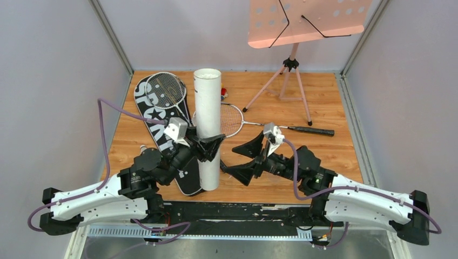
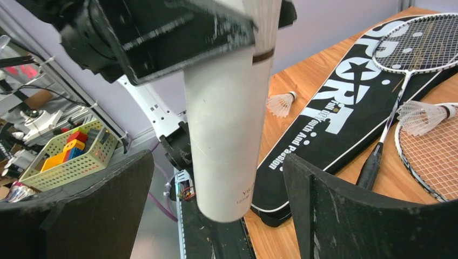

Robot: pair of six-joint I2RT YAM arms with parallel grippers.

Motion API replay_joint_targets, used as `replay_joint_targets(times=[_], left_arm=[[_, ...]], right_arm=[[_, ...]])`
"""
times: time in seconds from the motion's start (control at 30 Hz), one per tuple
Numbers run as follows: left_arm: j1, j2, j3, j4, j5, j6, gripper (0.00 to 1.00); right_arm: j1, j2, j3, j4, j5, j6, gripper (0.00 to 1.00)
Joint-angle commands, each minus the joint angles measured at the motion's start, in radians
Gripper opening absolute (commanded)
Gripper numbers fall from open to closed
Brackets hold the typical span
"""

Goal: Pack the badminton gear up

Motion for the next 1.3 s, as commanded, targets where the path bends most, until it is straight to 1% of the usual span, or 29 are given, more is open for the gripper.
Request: replay_joint_targets(times=[0.0,0.1,0.2,0.37,0.53,0.63,0.77,0.9,1.07,1.1,1.13,1.17,1.2,1.23,1.27], left_arm=[[0.0,0.002,0.016,0.189,-0.118,-0.1,0.53],[0.0,0.016,0.019,0.189,-0.149,-0.155,0.53],[0.0,0.029,0.014,0.196,-0.175,-0.176,0.54],[0.0,0.023,-0.006,0.202,-0.2,-0.21,0.55],[-0.001,0.015,-0.009,0.158,-0.234,-0.254,0.55],[0.0,0.005,-0.012,0.128,-0.249,-0.272,0.56],[0.0,-0.009,-0.015,0.104,-0.241,-0.285,0.58],[0.0,-0.024,-0.022,0.074,-0.221,-0.307,0.61],[0.0,-0.045,-0.043,0.041,-0.205,-0.33,0.7],[0.0,-0.053,-0.048,0.035,-0.188,-0.329,0.74],[0.0,-0.055,-0.049,0.032,-0.179,-0.326,0.77],[0.0,-0.061,-0.049,0.02,-0.163,-0.322,0.82],[0.0,-0.063,-0.049,0.015,-0.155,-0.321,0.85],[-0.001,-0.07,-0.048,0.005,-0.139,-0.313,0.93],[0.0,-0.073,-0.048,-0.001,-0.131,-0.309,0.96]], right_arm=[[0.083,0.07,0.012,0.137,0.198,-0.017,0.91],[0.13,0.149,0.021,0.177,0.312,-0.012,0.92],[0.147,0.216,0.053,0.194,0.37,0.02,0.92],[0.161,0.346,0.157,0.1,0.516,0.056,0.93],[0.161,0.424,0.188,0.156,0.516,0.041,0.91],[0.161,0.455,0.203,0.158,0.522,0.022,0.9],[0.162,0.482,0.2,0.171,0.49,-0.008,0.86],[0.161,0.471,0.16,0.225,0.466,-0.006,0.77],[0.161,0.445,0.109,0.294,0.453,-0.009,0.55],[0.16,0.44,0.101,0.302,0.452,-0.012,0.52],[0.16,0.435,0.092,0.313,0.453,-0.016,0.48],[0.16,0.43,0.081,0.327,0.453,-0.019,0.45],[0.16,0.424,0.07,0.346,0.455,-0.022,0.42],[0.16,0.417,0.054,0.362,0.455,-0.025,0.4],[0.16,0.411,0.039,0.38,0.456,-0.029,0.38]])
